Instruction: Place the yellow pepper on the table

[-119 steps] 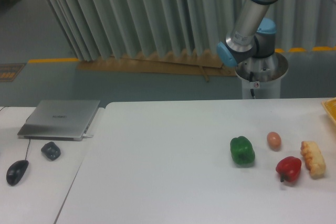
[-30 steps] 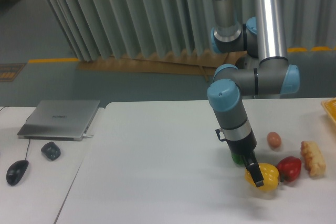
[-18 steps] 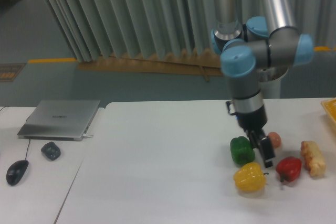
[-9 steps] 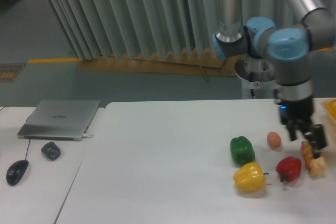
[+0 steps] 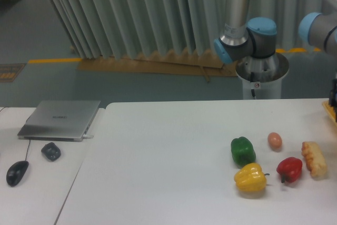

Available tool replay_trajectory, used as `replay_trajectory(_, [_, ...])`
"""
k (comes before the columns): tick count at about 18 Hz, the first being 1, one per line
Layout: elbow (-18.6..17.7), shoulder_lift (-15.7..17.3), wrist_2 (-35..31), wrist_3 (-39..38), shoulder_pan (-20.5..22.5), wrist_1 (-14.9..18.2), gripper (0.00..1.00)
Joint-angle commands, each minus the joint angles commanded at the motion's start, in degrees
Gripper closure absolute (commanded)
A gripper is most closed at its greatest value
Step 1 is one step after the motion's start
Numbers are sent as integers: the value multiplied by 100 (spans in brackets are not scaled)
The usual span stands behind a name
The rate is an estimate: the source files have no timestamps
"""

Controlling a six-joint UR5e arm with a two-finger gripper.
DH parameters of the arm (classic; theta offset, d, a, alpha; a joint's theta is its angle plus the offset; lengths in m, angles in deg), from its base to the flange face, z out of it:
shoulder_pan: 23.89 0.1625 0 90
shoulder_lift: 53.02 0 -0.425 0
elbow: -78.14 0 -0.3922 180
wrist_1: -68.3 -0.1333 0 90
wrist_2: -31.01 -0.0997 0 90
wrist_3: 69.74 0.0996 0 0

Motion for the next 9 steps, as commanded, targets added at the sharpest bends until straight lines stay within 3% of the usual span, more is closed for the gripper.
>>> replay_trajectory(4, [35, 35, 17, 9, -9, 211, 0])
replay_trajectory(9, [27, 53, 26, 9, -17, 194, 0])
